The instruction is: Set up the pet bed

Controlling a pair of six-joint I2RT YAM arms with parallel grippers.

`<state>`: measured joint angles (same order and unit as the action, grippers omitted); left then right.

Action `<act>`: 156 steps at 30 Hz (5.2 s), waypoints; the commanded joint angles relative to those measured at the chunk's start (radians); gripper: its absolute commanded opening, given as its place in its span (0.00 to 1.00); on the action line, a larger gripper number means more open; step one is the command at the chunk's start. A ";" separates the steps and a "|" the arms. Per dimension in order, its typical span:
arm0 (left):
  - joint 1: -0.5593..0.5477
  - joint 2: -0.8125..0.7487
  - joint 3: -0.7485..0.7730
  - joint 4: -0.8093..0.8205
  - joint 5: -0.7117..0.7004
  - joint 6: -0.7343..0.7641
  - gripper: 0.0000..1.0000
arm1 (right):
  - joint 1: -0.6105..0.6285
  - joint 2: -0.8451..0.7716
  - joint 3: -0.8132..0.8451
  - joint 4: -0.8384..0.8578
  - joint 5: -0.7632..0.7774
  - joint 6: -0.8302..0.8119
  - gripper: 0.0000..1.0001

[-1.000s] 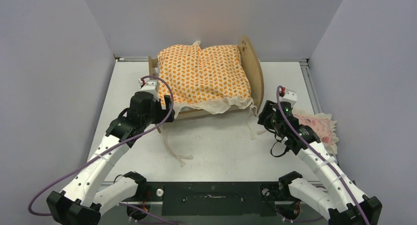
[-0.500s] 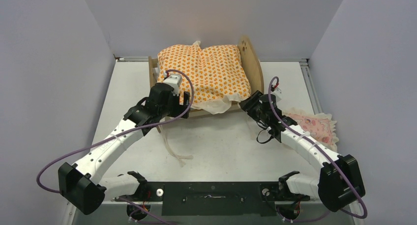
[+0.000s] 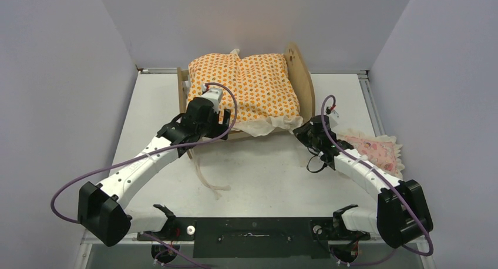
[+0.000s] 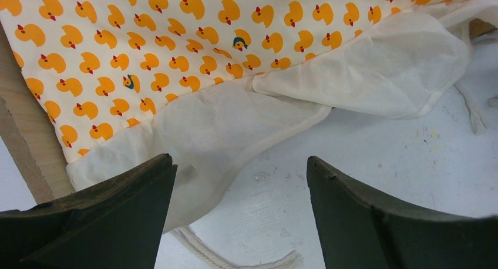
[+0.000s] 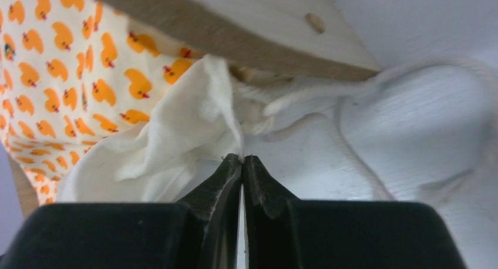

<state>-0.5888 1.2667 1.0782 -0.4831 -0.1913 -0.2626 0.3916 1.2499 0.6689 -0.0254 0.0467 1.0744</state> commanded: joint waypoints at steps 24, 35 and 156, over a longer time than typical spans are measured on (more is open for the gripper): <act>-0.053 0.106 -0.014 0.142 -0.019 0.433 0.09 | -0.220 -0.038 0.216 -0.280 -0.093 -0.446 0.05; -0.023 -0.216 -0.169 0.161 0.006 0.342 0.00 | -0.385 -0.017 0.285 -0.321 -0.123 -0.529 0.05; 0.078 0.046 -0.117 0.142 0.039 -0.231 0.17 | 0.623 0.024 0.204 -0.235 0.267 -0.571 0.10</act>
<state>-0.5167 1.2907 0.9363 -0.3119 -0.1501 -0.5598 1.0096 1.3224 0.8703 -0.2424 0.2337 0.5320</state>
